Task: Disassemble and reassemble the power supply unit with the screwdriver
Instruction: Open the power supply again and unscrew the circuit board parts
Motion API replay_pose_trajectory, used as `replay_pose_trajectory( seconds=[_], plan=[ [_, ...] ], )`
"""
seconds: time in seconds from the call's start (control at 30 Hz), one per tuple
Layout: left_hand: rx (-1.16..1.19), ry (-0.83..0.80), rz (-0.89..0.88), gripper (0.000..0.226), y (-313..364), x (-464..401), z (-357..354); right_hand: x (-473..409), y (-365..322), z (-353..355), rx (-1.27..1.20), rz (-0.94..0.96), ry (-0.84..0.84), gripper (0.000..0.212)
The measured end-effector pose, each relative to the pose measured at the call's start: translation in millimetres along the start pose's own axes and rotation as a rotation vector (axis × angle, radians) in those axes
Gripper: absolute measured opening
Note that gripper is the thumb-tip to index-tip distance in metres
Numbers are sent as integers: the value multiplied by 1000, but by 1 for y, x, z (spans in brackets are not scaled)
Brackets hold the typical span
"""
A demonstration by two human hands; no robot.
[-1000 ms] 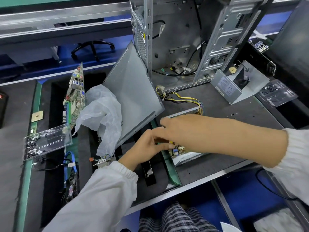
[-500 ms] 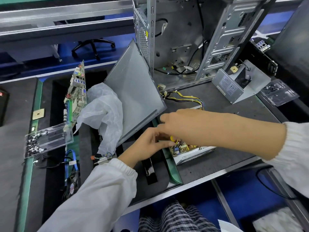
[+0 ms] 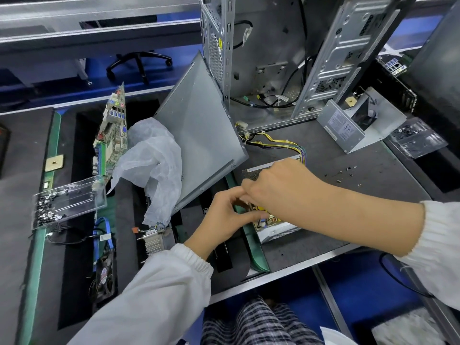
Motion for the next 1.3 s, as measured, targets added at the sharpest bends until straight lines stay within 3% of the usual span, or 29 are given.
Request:
replay_pose_trajectory(
  seconds=[0.2,0.4,0.57,0.63,0.7,0.83,1.1,1.3],
  plan=[
    [-48,-13,-55,32,9,-2,-5,8,3,-9,-90,70,-75,42],
    [-16,-121,53,27,0,-3,-11,7,1,-3,21,98,-127,10],
    [155,-116,95,47,-3,-2,-7,-14,3,-7,2,3,-189,28],
    [173,-97,81,47,-4,-2,-5,-19,5,-8,-27,-30,-202,24],
    [199,-73,82,44,-4,0,-2,-21,3,-11,-108,0,-191,17],
    [255,-44,99,38,-10,2,0,-17,0,-9,-128,104,-125,30],
    [166,-28,68,36,-10,4,-1,-15,0,-13,-81,106,-108,23],
    [32,22,-2,18,-6,6,-4,-16,-6,-14,-13,35,-95,19]
  ],
)
Point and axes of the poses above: each hand's wrist, its own x-axis away from the middle knuckle, its own z-axis out of the back of the hand, y = z × x, the point moved 6 cm from there along -x, towards the middle knuckle, and after that the axes turned 12 degrees about z, right-handed, at the moved point
